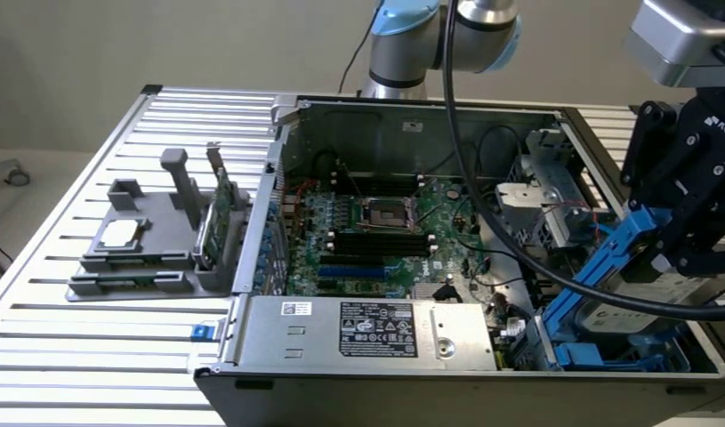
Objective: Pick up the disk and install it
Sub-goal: 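Insert the disk into the insertion slot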
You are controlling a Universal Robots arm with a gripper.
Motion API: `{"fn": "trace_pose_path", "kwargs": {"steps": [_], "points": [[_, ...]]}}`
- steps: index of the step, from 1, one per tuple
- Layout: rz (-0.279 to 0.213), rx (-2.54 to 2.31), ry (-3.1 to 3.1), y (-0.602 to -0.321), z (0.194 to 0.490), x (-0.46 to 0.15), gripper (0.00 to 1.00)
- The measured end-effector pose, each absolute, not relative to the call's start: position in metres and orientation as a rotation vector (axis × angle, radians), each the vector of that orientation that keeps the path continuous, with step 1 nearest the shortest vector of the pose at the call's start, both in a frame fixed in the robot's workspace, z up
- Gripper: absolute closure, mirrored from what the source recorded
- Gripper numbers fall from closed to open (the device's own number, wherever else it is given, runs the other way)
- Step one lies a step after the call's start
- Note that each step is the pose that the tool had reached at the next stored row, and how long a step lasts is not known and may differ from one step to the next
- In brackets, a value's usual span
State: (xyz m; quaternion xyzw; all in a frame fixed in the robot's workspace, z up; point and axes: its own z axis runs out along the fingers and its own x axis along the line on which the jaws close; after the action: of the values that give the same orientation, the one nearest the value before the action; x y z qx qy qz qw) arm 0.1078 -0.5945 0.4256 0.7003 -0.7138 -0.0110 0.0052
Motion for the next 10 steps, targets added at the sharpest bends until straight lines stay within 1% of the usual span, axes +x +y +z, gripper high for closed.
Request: {"fn": "trace_pose_path", "kwargs": {"steps": [10], "points": [[-0.034, 2.193, -2.235, -0.5945, 0.4198, 0.1074, 0.67]]}}
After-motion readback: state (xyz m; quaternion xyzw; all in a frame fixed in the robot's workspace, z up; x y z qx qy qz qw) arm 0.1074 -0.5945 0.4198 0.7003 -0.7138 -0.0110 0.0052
